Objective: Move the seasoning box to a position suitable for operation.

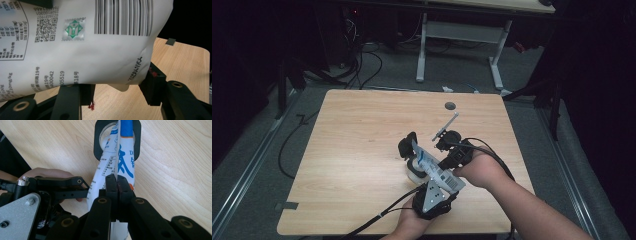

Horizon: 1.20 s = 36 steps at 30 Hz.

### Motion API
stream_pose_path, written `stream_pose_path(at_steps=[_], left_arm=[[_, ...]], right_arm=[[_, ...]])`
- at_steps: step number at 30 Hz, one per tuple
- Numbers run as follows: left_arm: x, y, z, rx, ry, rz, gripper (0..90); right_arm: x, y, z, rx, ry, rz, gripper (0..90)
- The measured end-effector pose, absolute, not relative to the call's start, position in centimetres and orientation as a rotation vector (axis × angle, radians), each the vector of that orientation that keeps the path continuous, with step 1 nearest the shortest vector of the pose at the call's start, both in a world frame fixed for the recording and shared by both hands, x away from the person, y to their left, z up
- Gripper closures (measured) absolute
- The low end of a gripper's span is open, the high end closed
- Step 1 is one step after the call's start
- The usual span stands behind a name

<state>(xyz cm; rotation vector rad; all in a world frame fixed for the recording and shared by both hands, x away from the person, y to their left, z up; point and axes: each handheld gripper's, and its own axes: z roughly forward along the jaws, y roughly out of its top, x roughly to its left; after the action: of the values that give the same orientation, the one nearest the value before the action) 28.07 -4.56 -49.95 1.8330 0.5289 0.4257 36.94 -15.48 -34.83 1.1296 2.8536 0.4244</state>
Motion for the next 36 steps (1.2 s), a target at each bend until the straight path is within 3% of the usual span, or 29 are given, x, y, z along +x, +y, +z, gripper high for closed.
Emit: stream_pose_path(at_steps=[36], left_arm=[[28.12, -4.57, -49.51, 1.824, 0.522, 0.441, 52.5]], right_arm=[[37.29, -15.41, -34.46, 1.111, 2.868, 0.419, 89.8]])
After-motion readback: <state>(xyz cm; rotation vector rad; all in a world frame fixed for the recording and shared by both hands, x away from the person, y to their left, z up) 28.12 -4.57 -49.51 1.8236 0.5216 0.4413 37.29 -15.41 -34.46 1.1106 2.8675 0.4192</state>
